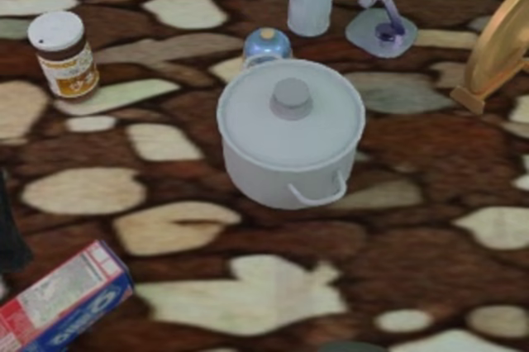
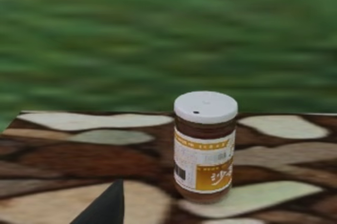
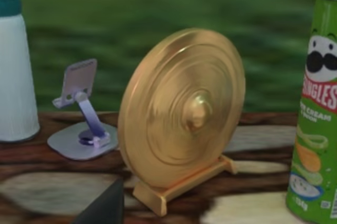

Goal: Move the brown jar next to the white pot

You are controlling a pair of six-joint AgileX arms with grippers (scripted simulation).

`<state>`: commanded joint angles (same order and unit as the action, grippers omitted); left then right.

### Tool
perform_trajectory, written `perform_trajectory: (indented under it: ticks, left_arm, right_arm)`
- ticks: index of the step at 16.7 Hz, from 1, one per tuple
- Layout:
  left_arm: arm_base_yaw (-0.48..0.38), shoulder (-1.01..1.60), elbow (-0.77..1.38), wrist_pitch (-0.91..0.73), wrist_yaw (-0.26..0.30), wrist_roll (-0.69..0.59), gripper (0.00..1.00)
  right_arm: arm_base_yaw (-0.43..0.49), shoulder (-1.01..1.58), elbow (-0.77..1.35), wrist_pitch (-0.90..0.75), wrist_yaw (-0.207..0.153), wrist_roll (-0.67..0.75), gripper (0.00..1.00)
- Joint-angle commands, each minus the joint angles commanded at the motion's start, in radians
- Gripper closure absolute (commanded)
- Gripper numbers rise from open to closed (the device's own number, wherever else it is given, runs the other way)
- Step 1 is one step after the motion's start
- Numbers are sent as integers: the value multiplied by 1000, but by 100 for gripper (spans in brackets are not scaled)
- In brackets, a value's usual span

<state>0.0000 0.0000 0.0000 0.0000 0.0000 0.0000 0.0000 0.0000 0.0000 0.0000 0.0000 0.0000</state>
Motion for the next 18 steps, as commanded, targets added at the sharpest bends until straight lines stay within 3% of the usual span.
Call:
perform_trajectory:
  ticks: [5, 9, 18]
  left_arm:
    - [-5, 52, 31, -38, 9, 8, 0]
    - [-15, 231, 182, -156, 34, 40, 0]
    - [-22, 904, 911, -553, 91, 166, 0]
  right_arm:
    - [0, 0, 0, 0, 0, 0, 0]
    - [0, 0, 0, 0, 0, 0, 0]
    - [0, 0, 0, 0, 0, 0, 0]
